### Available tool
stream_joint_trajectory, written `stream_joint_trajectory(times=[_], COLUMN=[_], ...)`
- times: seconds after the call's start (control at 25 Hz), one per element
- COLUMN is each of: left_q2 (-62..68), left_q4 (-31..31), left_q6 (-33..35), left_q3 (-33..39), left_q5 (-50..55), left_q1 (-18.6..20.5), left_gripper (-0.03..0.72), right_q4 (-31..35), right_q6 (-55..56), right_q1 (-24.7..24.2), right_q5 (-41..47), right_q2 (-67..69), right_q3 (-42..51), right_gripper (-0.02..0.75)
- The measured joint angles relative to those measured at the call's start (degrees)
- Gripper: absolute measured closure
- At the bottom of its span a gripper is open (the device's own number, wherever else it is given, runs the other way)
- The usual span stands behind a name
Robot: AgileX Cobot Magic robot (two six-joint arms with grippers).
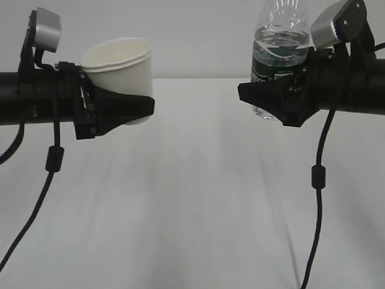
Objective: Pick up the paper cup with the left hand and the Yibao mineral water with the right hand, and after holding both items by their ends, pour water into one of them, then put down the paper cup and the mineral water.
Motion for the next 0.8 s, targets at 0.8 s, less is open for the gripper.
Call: stream_joint_trajectory(times=[0.8], left_q2=[-0.10], left_q4=[0.63], left_q6=[-4.66], left_q3=[0.16], left_q5=[0.59], left_q1=[-5.56], left_gripper=[0.239], right_q4=[-6.69], right_q6=[3.76], right_q1=[0.10], right_q5=[0.60], right_q2=[-3.23], right_q3=[0.00], right_gripper=[0.241])
